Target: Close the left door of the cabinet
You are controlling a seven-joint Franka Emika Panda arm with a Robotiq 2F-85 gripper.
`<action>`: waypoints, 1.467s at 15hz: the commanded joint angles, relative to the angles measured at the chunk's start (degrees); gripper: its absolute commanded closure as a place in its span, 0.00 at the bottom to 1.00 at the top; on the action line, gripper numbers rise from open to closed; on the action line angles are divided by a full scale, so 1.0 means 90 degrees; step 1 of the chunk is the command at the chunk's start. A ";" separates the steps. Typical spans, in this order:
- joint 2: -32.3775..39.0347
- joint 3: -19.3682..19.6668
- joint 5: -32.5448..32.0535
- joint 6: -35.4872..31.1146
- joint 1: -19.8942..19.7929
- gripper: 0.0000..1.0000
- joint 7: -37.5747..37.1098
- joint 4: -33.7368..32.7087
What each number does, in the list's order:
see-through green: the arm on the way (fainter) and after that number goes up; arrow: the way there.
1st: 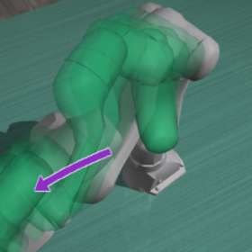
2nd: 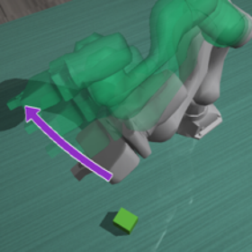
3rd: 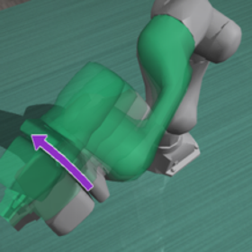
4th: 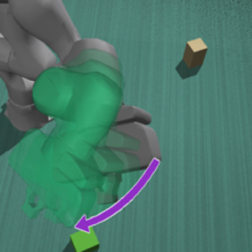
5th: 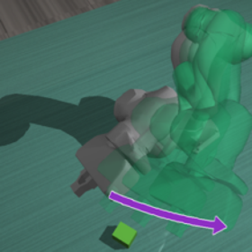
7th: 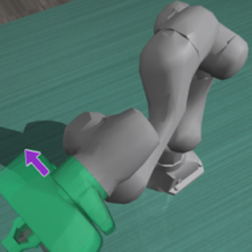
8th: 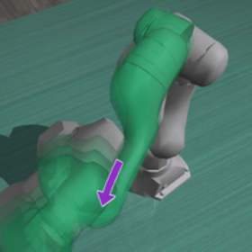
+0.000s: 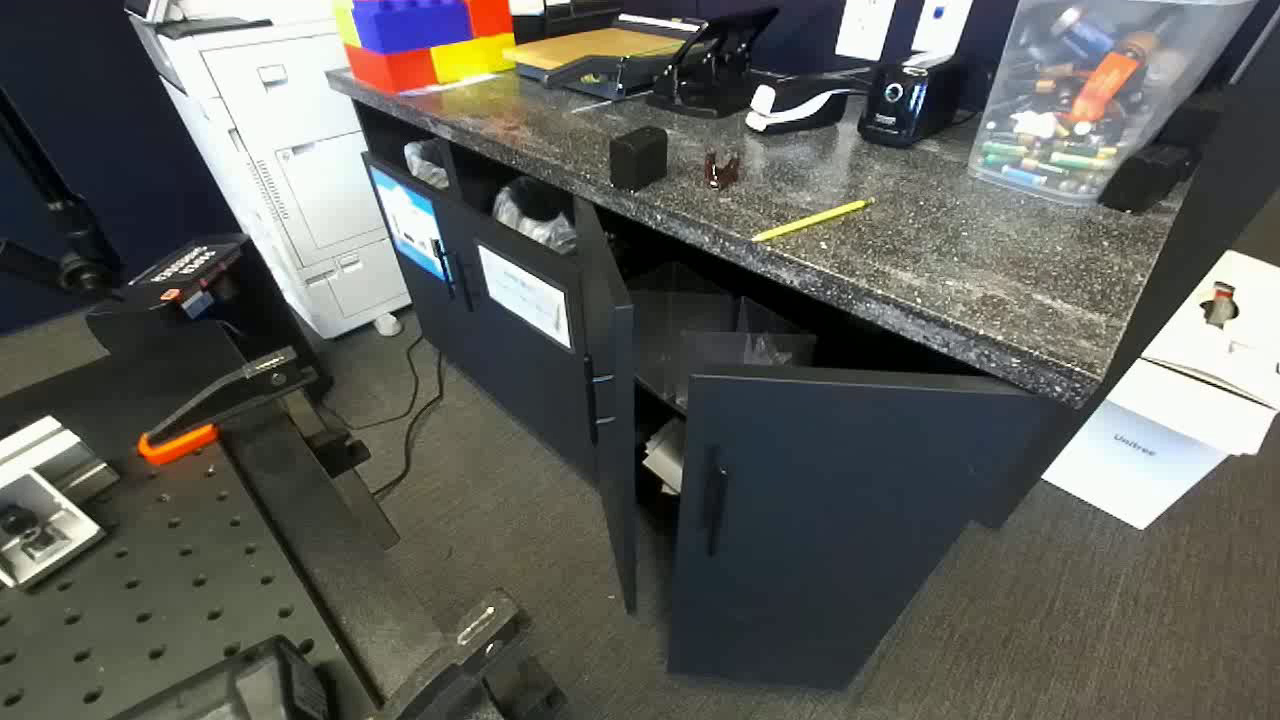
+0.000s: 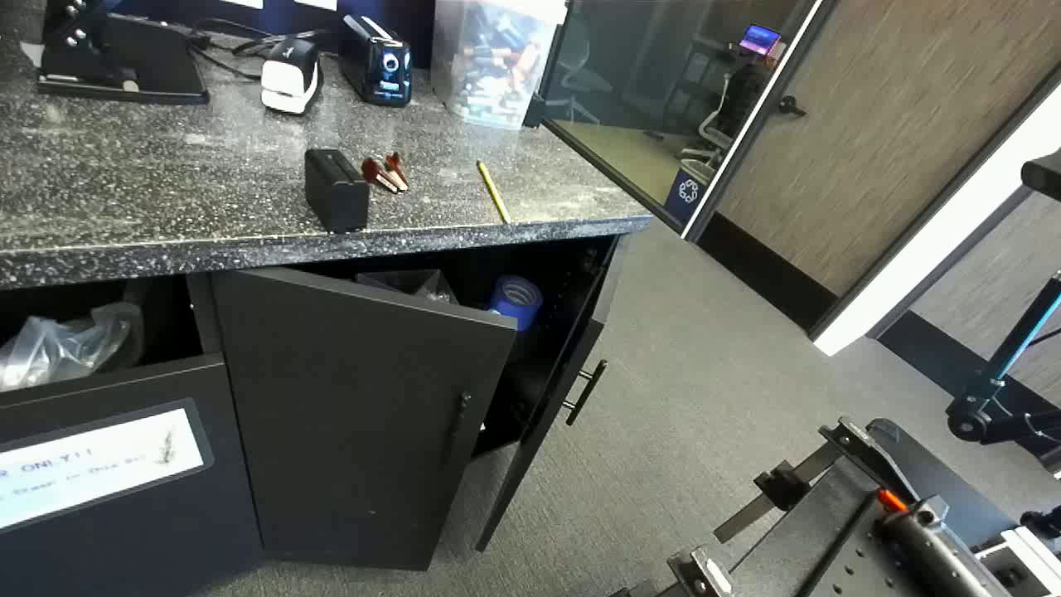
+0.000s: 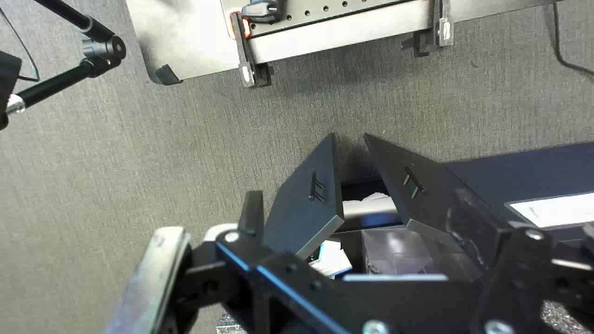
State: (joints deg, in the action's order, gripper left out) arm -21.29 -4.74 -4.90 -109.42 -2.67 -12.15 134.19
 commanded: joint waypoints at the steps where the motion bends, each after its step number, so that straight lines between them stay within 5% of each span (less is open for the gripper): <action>1: 0.0004 0.0066 -0.0024 0.0013 0.0072 0.00 -0.0019 -0.0017; 7: 0.0002 0.0066 -0.0024 0.0013 0.0072 0.00 -0.0019 -0.0027; 9: 0.0447 0.0186 0.0063 -0.0510 0.0049 0.00 0.0143 0.0087; 15: 0.2882 0.0245 0.0128 -0.1683 0.0139 0.00 0.0213 -0.0406; 22: 0.5918 0.0149 0.0678 -0.2088 0.0468 0.00 0.0210 -0.2308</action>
State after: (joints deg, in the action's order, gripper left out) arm 20.96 -3.39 -1.63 -128.28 -0.13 -11.20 123.19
